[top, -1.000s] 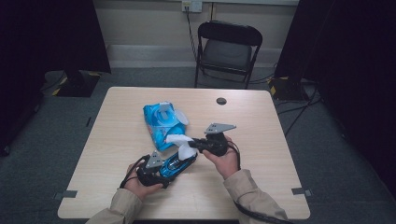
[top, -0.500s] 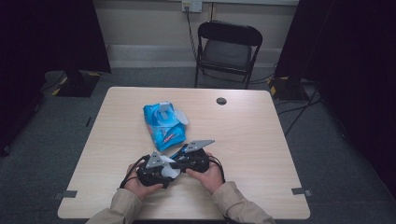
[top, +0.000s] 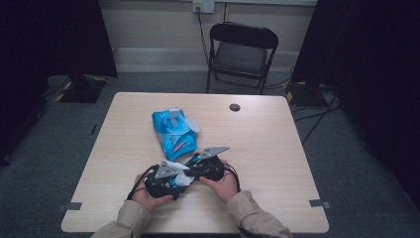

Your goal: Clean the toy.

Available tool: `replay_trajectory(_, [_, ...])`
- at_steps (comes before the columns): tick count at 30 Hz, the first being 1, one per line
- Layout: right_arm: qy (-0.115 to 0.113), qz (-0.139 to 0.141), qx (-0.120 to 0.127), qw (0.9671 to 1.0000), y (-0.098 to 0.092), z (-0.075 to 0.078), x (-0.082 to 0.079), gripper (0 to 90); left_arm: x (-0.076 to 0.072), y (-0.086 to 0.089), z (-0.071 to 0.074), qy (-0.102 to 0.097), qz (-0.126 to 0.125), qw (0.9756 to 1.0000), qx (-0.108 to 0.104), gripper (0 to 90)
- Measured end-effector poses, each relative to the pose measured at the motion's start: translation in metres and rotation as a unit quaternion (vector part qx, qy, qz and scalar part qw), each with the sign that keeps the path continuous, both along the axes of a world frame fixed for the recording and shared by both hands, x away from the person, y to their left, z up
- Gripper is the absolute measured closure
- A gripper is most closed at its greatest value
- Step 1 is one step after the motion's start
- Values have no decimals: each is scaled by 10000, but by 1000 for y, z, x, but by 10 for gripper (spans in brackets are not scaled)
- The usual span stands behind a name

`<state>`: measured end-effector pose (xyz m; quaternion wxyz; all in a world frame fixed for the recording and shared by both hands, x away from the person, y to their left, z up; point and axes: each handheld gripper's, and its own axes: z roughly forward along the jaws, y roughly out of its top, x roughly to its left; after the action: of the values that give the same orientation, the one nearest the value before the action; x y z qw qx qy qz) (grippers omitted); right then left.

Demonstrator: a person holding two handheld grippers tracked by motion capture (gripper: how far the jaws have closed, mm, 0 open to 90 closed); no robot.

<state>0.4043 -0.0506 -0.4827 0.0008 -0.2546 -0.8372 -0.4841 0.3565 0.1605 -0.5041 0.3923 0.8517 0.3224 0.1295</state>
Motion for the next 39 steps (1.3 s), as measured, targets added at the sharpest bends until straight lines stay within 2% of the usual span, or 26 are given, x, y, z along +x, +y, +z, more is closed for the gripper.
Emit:
replay_trajectory(8, [-167,14,-152,9997,-2,4,3,843,0,0,0,-2,-19,10000,19,256])
replay_trajectory(10, [-140,-63,-108,9998,-6,5,5,844,0,0,0,-2,-16,10000,10,255])
replay_trajectory(19, [-240,-425,-250,9985,-28,7,19,845,0,0,0,0,4,10000,6,256])
replay_trajectory(25, [-200,-643,-262,9974,-42,4,27,845,0,0,0,0,-11,10000,6,256])
replay_trajectory(39, [-271,-832,-270,9958,-55,6,32,844,0,0,0,-2,-16,10000,16,256])
